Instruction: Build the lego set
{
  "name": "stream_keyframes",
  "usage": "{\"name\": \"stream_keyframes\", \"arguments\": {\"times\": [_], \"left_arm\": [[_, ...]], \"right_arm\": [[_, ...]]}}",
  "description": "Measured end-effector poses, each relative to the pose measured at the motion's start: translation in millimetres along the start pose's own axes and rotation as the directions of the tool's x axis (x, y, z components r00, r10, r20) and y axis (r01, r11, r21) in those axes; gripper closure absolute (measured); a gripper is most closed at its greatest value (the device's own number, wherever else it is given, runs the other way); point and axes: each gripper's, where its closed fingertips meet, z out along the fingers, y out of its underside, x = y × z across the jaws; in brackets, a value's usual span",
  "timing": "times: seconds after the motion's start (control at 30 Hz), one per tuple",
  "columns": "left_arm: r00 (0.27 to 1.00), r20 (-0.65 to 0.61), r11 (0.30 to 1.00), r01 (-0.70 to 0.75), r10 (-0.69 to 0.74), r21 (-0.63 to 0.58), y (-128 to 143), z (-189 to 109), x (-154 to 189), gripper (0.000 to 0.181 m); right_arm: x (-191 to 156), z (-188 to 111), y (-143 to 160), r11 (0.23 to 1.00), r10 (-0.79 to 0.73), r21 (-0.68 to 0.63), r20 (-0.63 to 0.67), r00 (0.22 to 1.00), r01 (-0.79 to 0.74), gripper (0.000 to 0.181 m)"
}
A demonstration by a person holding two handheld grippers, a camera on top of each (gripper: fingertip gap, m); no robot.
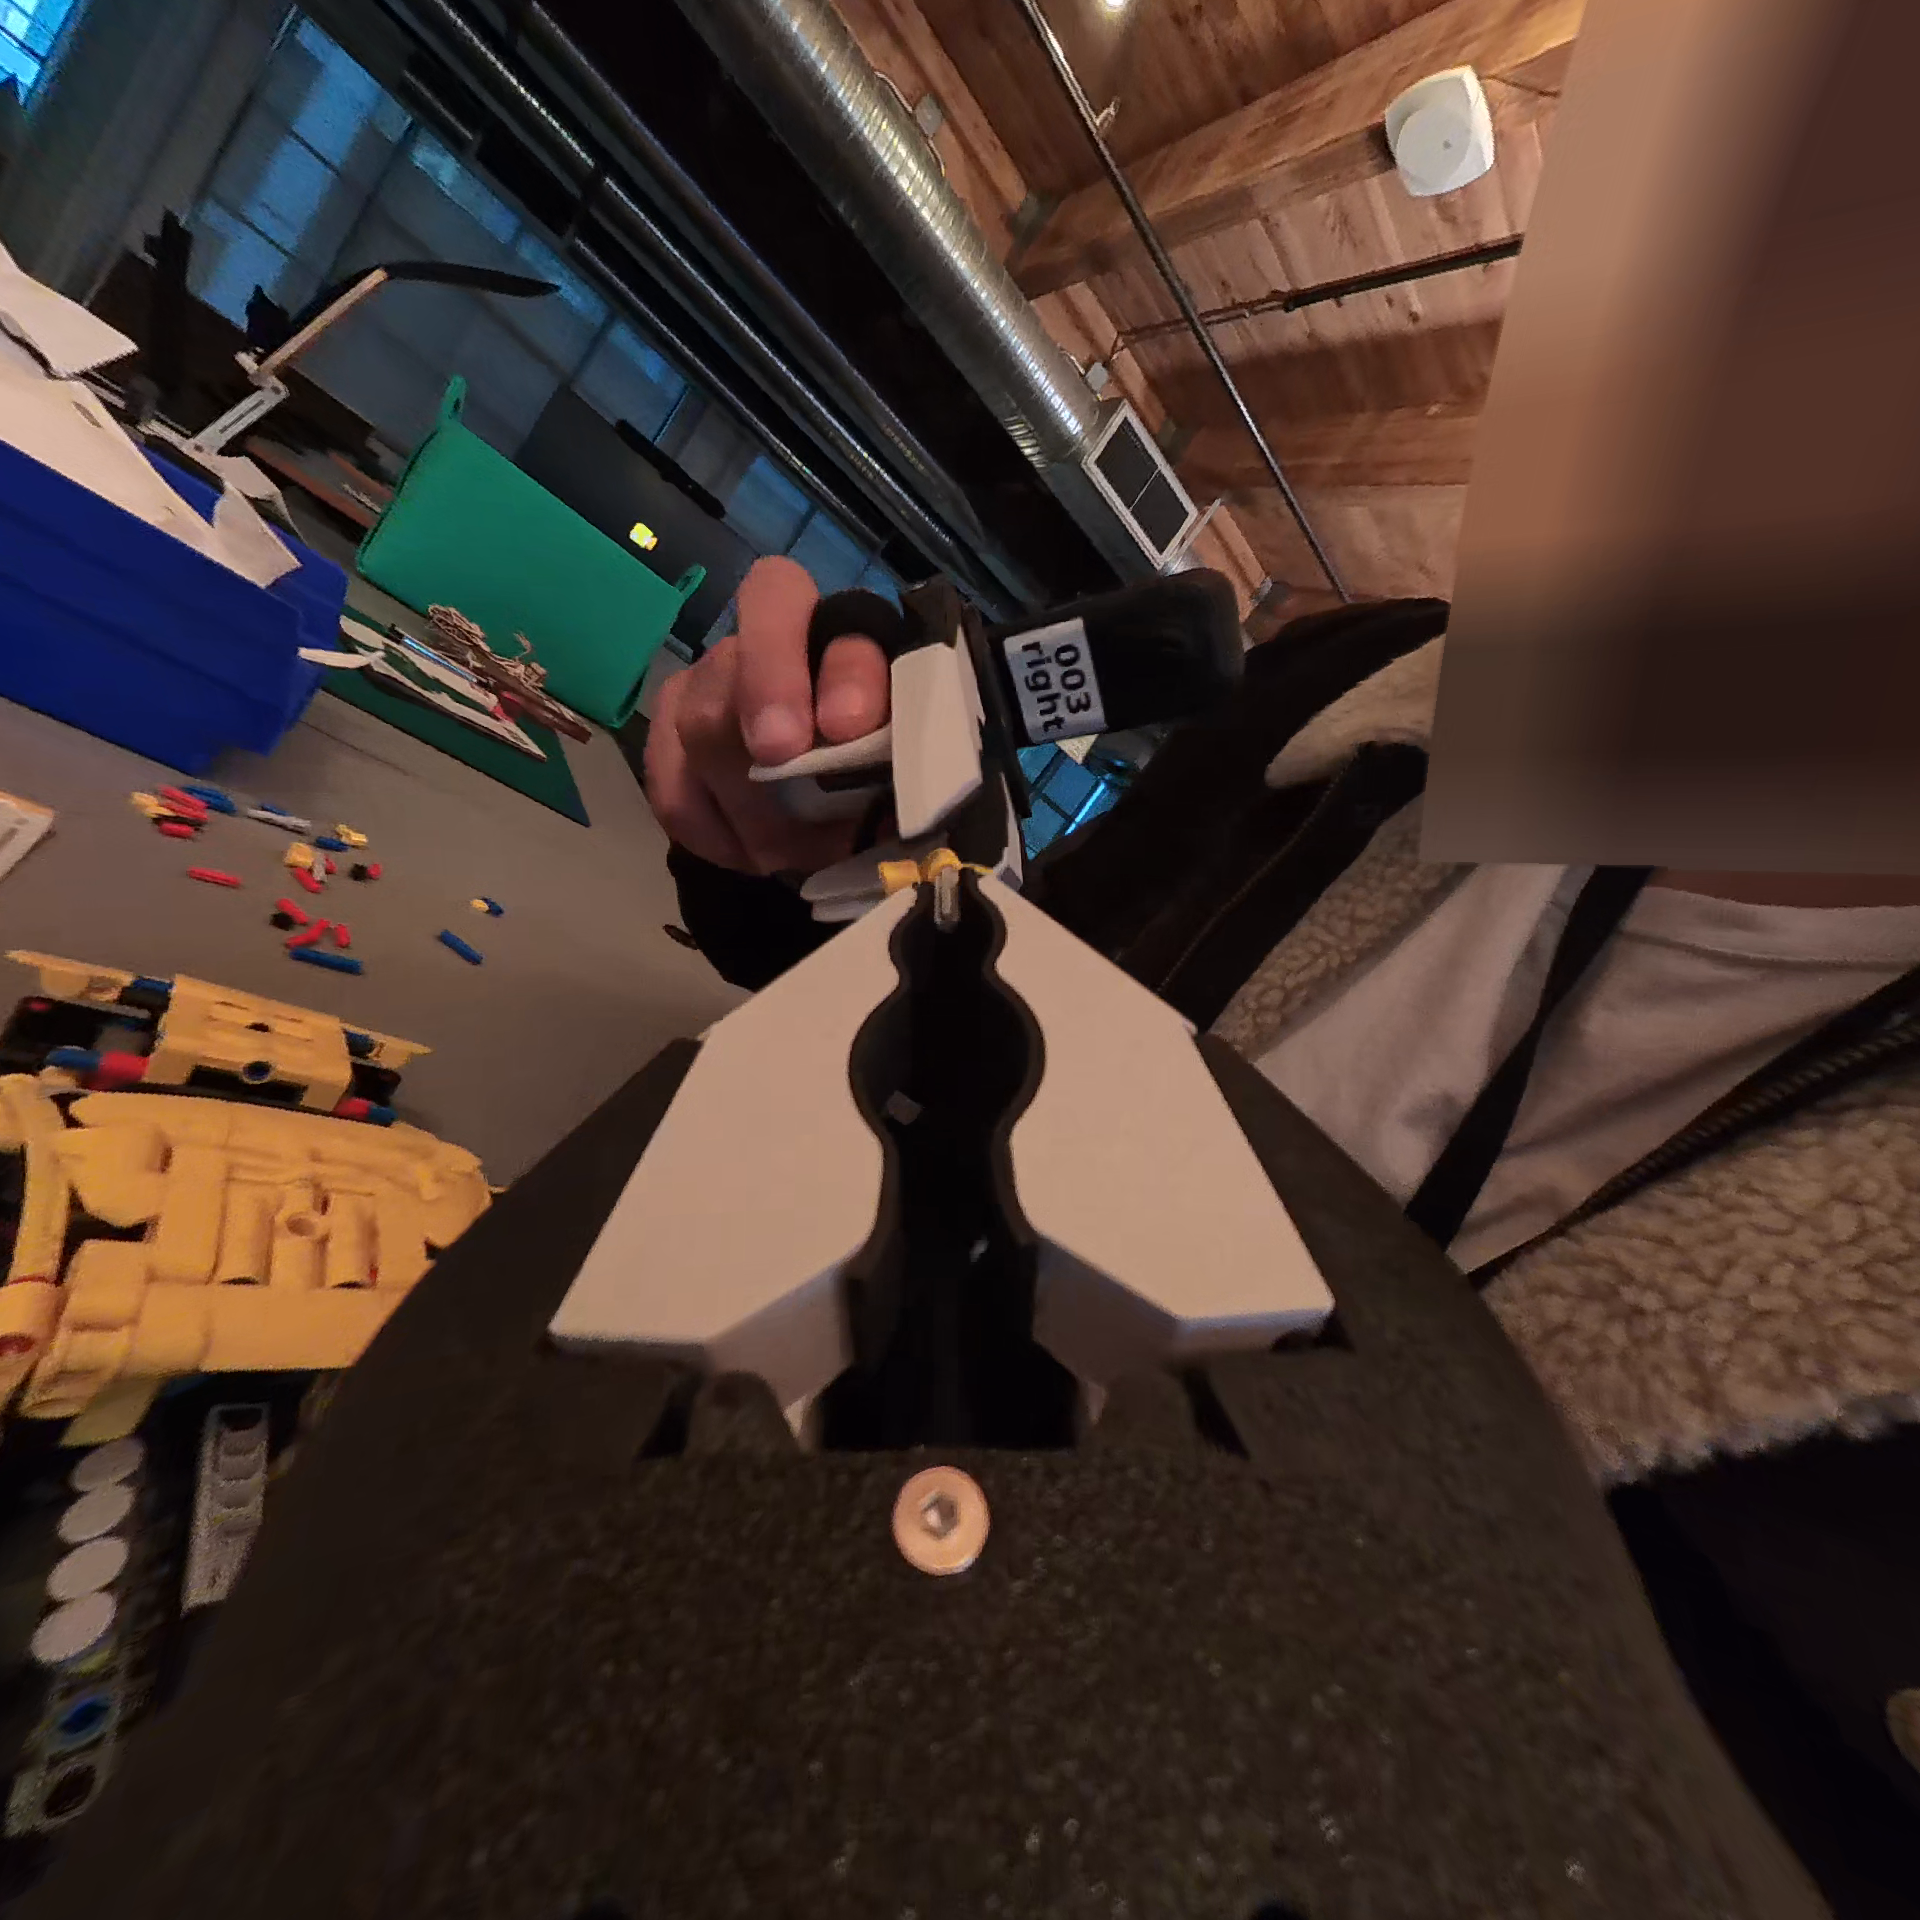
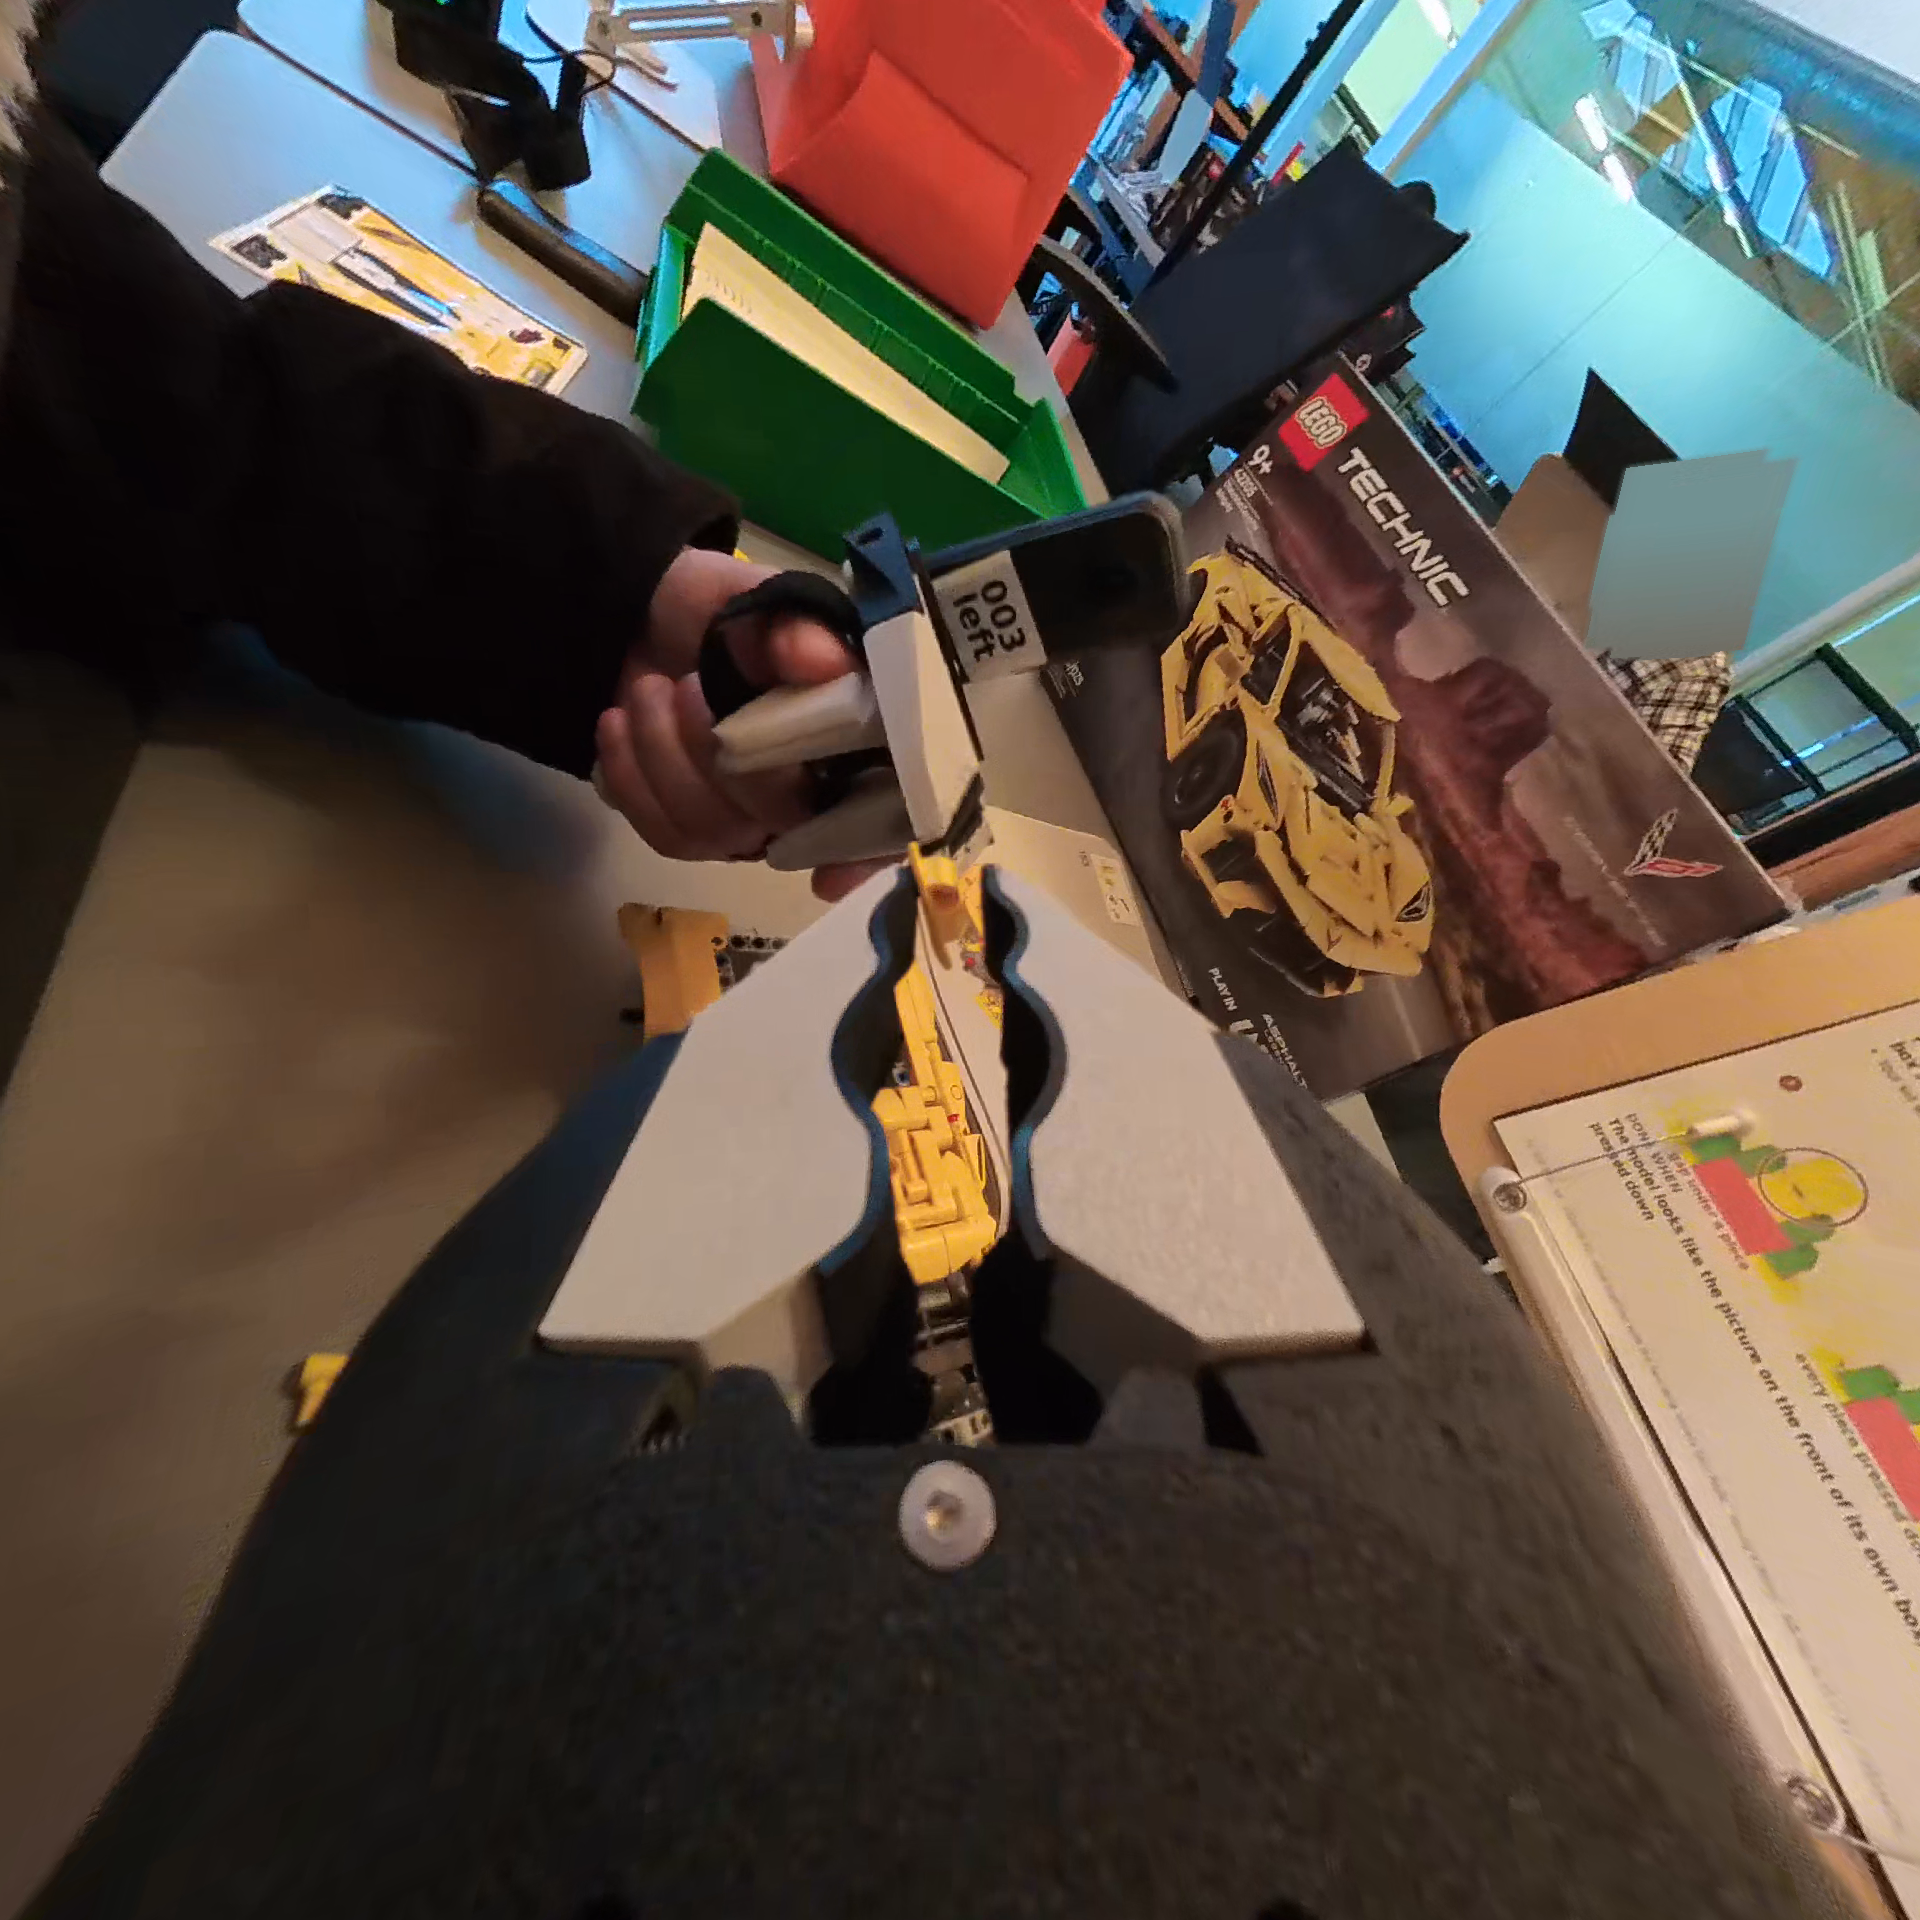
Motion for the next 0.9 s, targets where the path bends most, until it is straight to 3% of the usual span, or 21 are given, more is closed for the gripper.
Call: {"name": "stream_keyframes", "arguments": {"times": [0.13,0.23,0.4,0.63,0.9], "left_arm": [[1.000,-0.005,1.000,0.021,-0.021,0.020,-2.9,-1.8,-0.6,0.177],[0.996,0.078,0.999,0.029,-0.031,0.030,-4.0,-4.9,-14.2,0.177],[0.994,0.094,0.997,0.059,-0.062,0.041,-2.1,-2.4,-19.4,0.177],[0.996,0.078,0.999,0.040,-0.041,0.020,-0.1,0.3,-16.8,0.177],[0.995,0.080,0.998,0.052,-0.054,0.025,-1.1,-4.0,-18.3,0.177]], "right_arm": [[0.4,1.6,-0.5,0.999,-0.049,-0.014,0.002,0.999,0.049,0.175],[4.8,5.1,13.4,0.993,-0.026,-0.118,0.019,0.999,0.028,0.175],[5.0,6.0,19.9,0.981,-0.076,-0.179,0.006,0.997,0.076,0.175],[1.3,3.2,16.3,0.991,0.117,-0.071,0.043,0.992,-0.113,0.175],[4.0,2.4,14.4,0.991,0.131,-0.036,-0.024,0.991,-0.132,0.172]]}}
